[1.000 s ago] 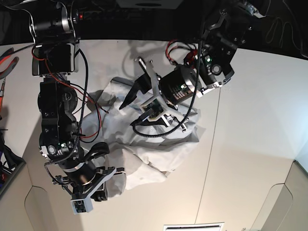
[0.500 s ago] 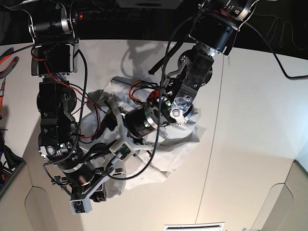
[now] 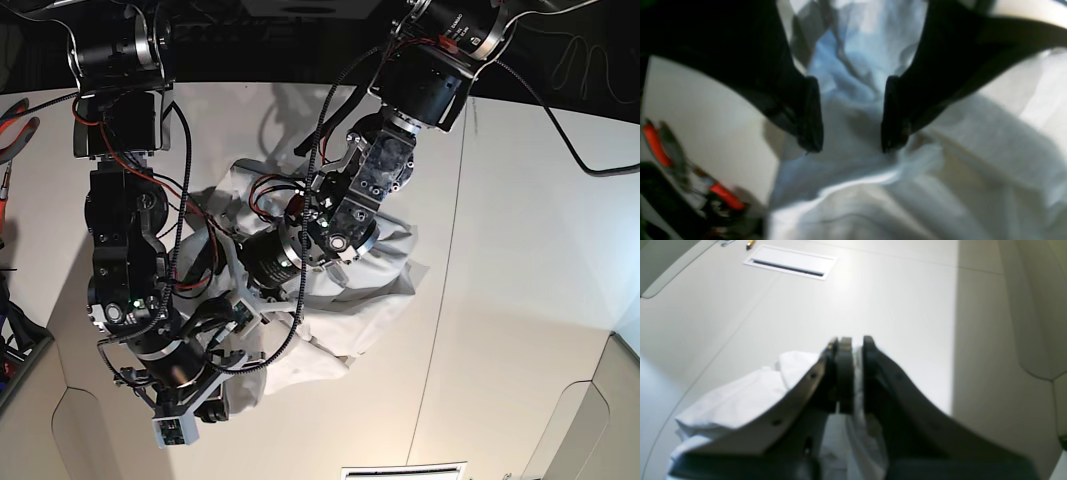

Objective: Layout the t-shirt on the table in an organized manner, then fold the t-shirt properly
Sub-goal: 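Close the right gripper on the shirt edge and reach the left gripper into the shirt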

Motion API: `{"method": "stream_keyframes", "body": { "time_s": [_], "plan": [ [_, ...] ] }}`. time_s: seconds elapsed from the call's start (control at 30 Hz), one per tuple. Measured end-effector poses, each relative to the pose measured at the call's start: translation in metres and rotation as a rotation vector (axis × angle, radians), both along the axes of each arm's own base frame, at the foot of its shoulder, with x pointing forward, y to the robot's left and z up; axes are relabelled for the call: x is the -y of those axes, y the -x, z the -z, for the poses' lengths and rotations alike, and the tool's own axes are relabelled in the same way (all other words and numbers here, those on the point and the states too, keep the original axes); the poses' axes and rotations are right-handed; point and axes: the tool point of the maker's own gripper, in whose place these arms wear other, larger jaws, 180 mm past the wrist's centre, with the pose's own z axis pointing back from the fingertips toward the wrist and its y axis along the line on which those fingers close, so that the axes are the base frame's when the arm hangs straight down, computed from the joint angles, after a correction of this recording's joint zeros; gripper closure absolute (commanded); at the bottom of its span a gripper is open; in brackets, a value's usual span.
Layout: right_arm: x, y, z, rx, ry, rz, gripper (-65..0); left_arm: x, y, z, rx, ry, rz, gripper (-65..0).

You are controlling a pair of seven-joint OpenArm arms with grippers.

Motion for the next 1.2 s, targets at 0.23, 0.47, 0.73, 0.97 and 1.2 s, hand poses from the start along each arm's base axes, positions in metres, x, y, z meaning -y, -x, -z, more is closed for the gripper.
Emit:
{"method": "stream_keyframes", "body": {
  "time_s": [0.23, 0.47, 0.73, 0.97, 1.2],
  "plan": [
    [0.0, 0.0, 0.0, 0.0, 0.0, 0.0, 0.0, -0.022, -0.021, 0.001, 0.024, -0.037, -0.165, -32.2],
    [0.0, 0.0, 0.0, 0.0, 0.0, 0.0, 0.0, -0.006, -0.009, -0.004, 0.029, -0.004, -0.054, -32.2],
    [0.0, 0.0, 0.0, 0.0, 0.0, 0.0, 0.0, -0.006, -0.014, -0.011, 0.046, 0.008, -0.056, -32.2],
    [0.0, 0.0, 0.0, 0.0, -0.001, 0.0, 0.0, -0.006, -0.013, -0.013, 0.042, 0.031, -0.06, -32.1],
    [0.0, 0.0, 0.0, 0.0, -0.001, 0.0, 0.0, -0.001, -0.013, -0.018, 0.039, 0.061, -0.06, -9.9]
  ]
}}
